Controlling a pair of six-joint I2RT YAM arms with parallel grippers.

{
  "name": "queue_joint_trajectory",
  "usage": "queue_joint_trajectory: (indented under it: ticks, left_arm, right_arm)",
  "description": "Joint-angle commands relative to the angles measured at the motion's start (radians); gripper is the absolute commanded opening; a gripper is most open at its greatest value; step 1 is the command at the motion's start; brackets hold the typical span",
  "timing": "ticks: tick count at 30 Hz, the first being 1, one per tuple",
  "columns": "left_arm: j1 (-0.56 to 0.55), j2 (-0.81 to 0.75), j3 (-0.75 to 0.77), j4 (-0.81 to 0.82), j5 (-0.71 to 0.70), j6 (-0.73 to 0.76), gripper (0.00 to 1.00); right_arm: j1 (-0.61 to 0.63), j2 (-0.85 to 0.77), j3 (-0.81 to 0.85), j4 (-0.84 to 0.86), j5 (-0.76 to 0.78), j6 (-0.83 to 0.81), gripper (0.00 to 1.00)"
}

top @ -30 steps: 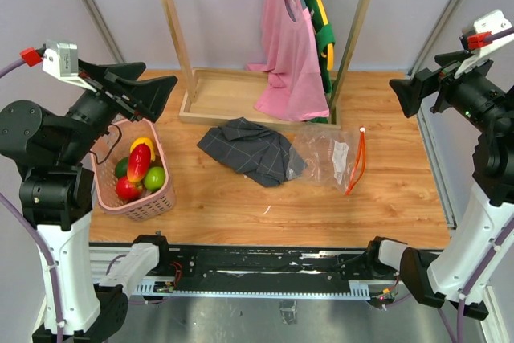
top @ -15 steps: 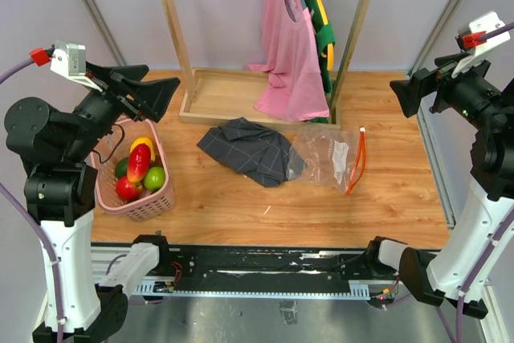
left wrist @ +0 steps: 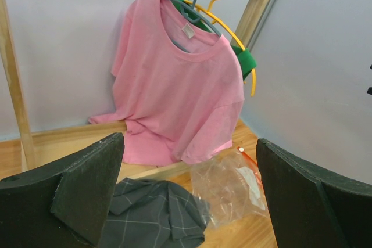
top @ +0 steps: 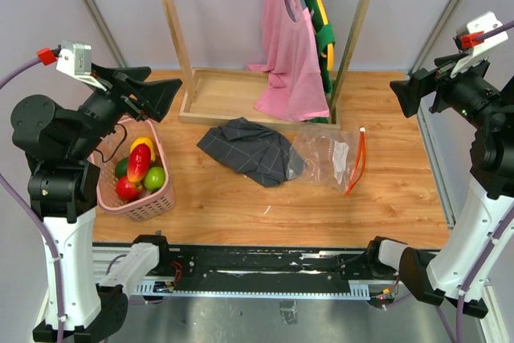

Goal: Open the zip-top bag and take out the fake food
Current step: Reset both arms

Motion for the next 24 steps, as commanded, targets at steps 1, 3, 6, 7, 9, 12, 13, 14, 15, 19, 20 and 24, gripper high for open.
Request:
queue_joint_trajectory:
  ticks: [1,3,6,7,9,12,13,14,15,19,20,24]
  left_arm:
    - [0.006,-0.003,-0.009,0.026,0.014,0.005,0.99]
    - [0.005,-0.003,-0.011,0.025,0.013,0.006,0.99]
    - [0.005,-0.003,-0.014,0.026,0.014,0.006,0.99]
    - [0.005,-0.004,-0.015,0.028,0.014,0.006,0.99]
    - [0.005,-0.003,-0.017,0.028,0.014,0.007,0.99]
    - [0.006,-0.002,-0.017,0.028,0.015,0.008,0.99]
    - [0.005,-0.001,-0.018,0.028,0.016,0.009,0.99]
    - [0.006,-0.002,-0.017,0.027,0.016,0.008,0.99]
    - [0.006,-0.001,-0.016,0.027,0.016,0.009,0.99]
    - [0.006,0.000,-0.018,0.029,0.016,0.008,0.99]
    - [0.006,0.000,-0.018,0.028,0.016,0.009,0.99]
    - [0.005,0.000,-0.017,0.029,0.016,0.008,0.99]
  right_arm:
    - [-0.014,-0.008,-0.003,-0.011,0.006,-0.033,0.98]
    - [-0.014,-0.008,-0.003,-0.015,-0.006,-0.046,0.98]
    - [-0.013,-0.012,-0.009,-0.015,-0.007,-0.048,0.98]
    - [-0.013,-0.012,-0.011,-0.016,-0.005,-0.048,0.98]
    - [-0.014,-0.014,-0.013,-0.015,0.000,-0.046,0.98]
    - [-0.013,-0.015,-0.012,-0.010,0.016,-0.030,0.98]
    - [-0.014,-0.015,-0.011,-0.009,0.018,-0.027,0.98]
    - [-0.015,-0.016,-0.010,-0.009,0.021,-0.025,0.98]
    - [-0.014,-0.017,-0.009,-0.008,0.023,-0.023,0.98]
    - [-0.014,-0.017,-0.008,-0.008,0.023,-0.021,0.98]
    - [-0.013,-0.017,-0.008,-0.008,0.023,-0.020,0.98]
    - [-0.014,-0.017,-0.008,-0.008,0.022,-0.019,0.98]
